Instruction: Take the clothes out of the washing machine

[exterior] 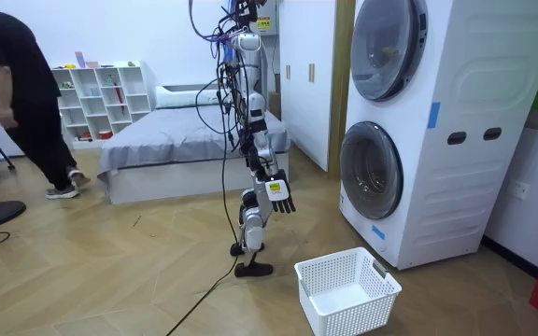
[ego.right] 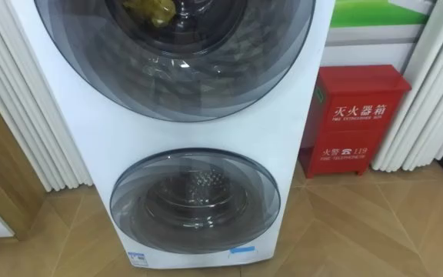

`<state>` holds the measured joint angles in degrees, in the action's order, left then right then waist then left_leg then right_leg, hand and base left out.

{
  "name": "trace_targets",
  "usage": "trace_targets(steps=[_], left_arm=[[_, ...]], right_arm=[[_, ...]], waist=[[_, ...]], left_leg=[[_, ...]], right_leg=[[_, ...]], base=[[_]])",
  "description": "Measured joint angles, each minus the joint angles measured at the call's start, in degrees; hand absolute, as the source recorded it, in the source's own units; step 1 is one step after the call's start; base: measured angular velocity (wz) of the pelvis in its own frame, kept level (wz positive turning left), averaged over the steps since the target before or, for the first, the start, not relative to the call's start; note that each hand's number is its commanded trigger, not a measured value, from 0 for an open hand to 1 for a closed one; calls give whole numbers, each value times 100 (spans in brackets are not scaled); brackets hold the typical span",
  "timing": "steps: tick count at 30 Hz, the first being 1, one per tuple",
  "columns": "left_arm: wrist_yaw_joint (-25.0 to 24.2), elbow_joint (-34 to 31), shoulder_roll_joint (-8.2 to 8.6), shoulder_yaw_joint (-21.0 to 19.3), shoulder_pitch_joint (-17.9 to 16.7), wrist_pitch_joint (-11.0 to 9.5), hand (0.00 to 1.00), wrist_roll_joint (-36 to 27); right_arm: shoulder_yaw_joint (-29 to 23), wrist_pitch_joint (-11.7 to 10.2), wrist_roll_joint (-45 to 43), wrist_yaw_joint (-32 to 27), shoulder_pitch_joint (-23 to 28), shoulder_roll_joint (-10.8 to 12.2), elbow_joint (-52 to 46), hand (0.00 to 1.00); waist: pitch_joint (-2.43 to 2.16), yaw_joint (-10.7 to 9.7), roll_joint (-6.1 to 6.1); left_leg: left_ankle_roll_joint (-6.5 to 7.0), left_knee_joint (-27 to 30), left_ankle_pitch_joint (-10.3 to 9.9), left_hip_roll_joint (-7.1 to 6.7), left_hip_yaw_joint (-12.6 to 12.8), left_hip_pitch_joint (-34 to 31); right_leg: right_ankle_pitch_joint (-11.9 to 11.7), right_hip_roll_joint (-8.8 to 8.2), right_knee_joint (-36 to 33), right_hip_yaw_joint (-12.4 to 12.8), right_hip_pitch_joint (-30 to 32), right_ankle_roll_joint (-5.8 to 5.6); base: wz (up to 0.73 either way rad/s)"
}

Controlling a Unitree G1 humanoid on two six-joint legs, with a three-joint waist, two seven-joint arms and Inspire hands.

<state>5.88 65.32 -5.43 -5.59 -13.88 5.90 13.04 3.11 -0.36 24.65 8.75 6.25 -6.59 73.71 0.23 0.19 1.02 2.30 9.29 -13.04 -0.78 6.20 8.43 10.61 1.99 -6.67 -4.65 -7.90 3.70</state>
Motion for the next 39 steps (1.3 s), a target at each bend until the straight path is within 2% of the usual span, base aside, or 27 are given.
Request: trace_targets(steps=[5, 15, 23, 26, 28, 30, 31, 33, 35, 37, 39], left_arm=[[20, 0, 0, -26, -6, 1, 0, 3], [53, 0, -12, 25, 1, -4, 0, 3], [-15, -30, -25, 5, 27, -16, 0, -2], [-35, -30, -43, -47, 36, -110, 0, 1], [-43, -36, -71, -134, 22, -149, 0, 1], [-42, -82, -141, -171, 115, -177, 0, -1], [-42, -101, -159, -192, 125, -184, 0, 0], [-41, -127, -254, -214, 171, -221, 0, -2], [-40, -124, -305, -213, 173, -218, 0, 2], [-46, -125, -299, -213, 119, -219, 0, 8], [-75, -126, -300, -229, 117, -218, 0, 6]], right_arm=[[-30, 43, 2, -7, -2, 5, 10, 0], [-25, 50, 8, 11, -12, 8, 10, 0], [-10, 144, 237, -176, -122, -46, -106, 0], [-349, 289, 184, -393, -178, -119, -1043, 0], [-702, 258, 189, -515, -442, -143, -1477, 0], [-902, 183, 254, -647, -885, -289, -1827, 0], [-915, 171, 273, -698, -979, -334, -1923, 0], [-946, 162, 254, -931, -1141, -486, -2708, 0], [-959, 82, 258, -1062, -1303, -560, -3078, 0], [-1032, 92, 256, -1207, -1402, -625, -3501, 0], [-1083, 89, 269, -1357, -1417, -723, -4226, 0]], waist=[[-4, 1, 24], [21, 11, 22], [-3, 32, 45], [4, 26, 44], [10, 5, 68], [16, 20, 128], [16, 30, 150], [5, 41, 202], [17, 37, 267], [7, 60, 297], [3, 111, 262]], left_leg=[[0, 0, 0, 0, 9, 29], [-1, -7, -1, 1, 5, 7], [-1, 8, 0, -2, -21, 11], [-1, 22, 0, 1, -20, 10], [-1, 23, 0, 0, -20, 23], [0, 23, 0, 1, -27, 27], [0, 20, 0, 1, -27, 23], [0, 19, 0, 0, -29, -6], [-1, 21, 0, 1, -32, -8], [-1, 22, 0, 1, -24, -21], [-1, 23, 0, 8, -26, -79]], right_leg=[[0, 0, 0, 1, -30, 0], [3, -1, -3, -2, -17, -5], [4, -3, -6, -16, -24, -4], [2, -5, -24, -6, -11, 0], [2, -5, -19, -19, -24, -1], [1, -1, -29, -31, -26, 0], [1, -1, -31, -42, -25, 0], [2, 3, -16, -62, -19, 1], [1, 5, -12, -57, -17, 2], [0, 1, -37, -52, 16, 2], [-1, -1, -131, -73, 107, -1]], base=[[0], [0], [0], [-4], [3], [6], [7], [9], [-2], [-7], [-8]])
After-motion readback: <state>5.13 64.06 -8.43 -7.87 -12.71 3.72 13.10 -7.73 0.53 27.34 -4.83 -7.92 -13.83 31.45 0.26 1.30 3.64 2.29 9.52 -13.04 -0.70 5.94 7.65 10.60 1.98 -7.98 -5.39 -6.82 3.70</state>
